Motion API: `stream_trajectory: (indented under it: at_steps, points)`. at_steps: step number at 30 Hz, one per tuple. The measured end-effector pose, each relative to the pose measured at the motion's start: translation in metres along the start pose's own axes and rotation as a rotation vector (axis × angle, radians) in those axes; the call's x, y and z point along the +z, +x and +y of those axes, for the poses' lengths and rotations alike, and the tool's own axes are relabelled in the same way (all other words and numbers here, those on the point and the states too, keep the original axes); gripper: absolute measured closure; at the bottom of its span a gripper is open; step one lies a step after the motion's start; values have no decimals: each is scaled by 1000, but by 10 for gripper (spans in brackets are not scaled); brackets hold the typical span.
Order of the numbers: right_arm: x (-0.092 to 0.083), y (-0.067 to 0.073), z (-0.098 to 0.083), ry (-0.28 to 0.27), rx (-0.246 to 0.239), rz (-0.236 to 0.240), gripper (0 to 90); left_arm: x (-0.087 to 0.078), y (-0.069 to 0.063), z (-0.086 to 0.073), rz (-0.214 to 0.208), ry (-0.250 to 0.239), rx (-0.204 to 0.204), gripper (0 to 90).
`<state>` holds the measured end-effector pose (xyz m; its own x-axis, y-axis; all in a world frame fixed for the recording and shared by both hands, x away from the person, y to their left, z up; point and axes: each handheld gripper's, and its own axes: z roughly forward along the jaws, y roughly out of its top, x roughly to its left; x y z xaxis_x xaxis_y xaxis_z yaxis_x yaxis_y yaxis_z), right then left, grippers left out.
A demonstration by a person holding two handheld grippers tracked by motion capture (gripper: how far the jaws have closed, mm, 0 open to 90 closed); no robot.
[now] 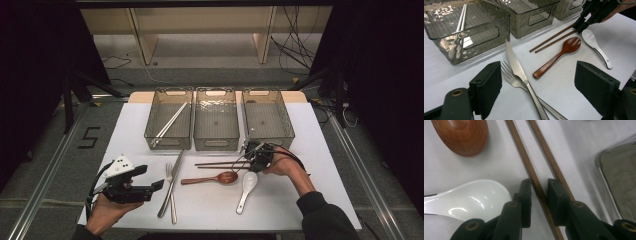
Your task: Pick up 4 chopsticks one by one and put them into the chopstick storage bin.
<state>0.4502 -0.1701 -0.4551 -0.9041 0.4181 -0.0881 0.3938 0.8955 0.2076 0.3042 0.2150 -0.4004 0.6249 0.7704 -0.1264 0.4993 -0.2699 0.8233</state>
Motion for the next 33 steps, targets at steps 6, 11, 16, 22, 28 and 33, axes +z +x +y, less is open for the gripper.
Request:
stream_trajectory:
  at_steps: [6,11,16,22,28,33]
  points:
    - [0,1,3,21,-15,-4,757,0,0,0,1,-2,0,218]
    - [0,1,5,43,-36,5,796,-1,0,0,2,-1,-1,219]
    - [0,2,4,43,-68,4,825,0,0,0,1,-1,-1,220]
    - [0,4,5,49,-95,3,848,1,-1,0,-3,4,0,221]
    - [-1,6,5,49,-127,-10,851,1,0,0,-4,4,1,223]
    - [-6,5,2,27,-144,-22,852,2,0,0,-3,3,1,224]
